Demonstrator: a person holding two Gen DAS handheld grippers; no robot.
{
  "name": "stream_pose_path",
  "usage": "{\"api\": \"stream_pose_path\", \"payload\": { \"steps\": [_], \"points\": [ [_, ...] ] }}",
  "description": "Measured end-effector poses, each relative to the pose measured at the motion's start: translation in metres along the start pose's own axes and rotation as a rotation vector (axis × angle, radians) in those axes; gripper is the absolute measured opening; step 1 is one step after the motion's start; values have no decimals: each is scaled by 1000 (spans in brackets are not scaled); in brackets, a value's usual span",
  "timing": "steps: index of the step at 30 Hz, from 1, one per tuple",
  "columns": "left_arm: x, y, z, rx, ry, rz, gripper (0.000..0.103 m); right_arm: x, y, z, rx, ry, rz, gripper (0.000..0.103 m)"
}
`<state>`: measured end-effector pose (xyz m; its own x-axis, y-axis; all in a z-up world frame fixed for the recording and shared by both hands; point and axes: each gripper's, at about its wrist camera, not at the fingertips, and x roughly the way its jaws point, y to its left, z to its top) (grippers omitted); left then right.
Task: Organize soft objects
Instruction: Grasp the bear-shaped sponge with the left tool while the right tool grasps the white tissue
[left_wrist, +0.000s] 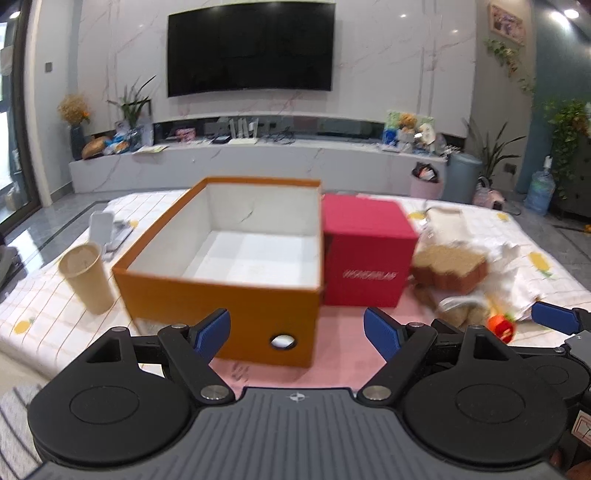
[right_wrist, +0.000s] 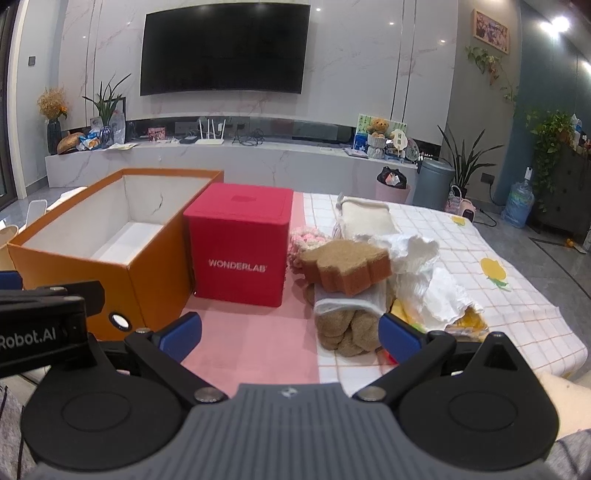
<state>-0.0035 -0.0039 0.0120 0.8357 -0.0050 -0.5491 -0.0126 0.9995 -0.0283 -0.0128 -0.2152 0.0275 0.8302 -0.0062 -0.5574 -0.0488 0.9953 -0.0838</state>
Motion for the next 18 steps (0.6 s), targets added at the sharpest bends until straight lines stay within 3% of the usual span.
{"api": "stream_pose_path", "payload": {
  "steps": [5, 8, 12, 18],
  "points": [
    [0, -25, 33, -26, -49, -104, 96, -7, -49, 27, 129, -4, -30, 100],
    [11, -49, 51, 6, -48, -188, 96, 2, -99, 43, 225, 33, -119, 100],
    [36, -84, 65, 25, -37, -244, 96, 19, -166, 60, 339, 80, -220, 100],
    [87, -120, 70, -50, 48, -293, 96, 66, -230, 86, 479, 206, -140, 100]
  ]
}}
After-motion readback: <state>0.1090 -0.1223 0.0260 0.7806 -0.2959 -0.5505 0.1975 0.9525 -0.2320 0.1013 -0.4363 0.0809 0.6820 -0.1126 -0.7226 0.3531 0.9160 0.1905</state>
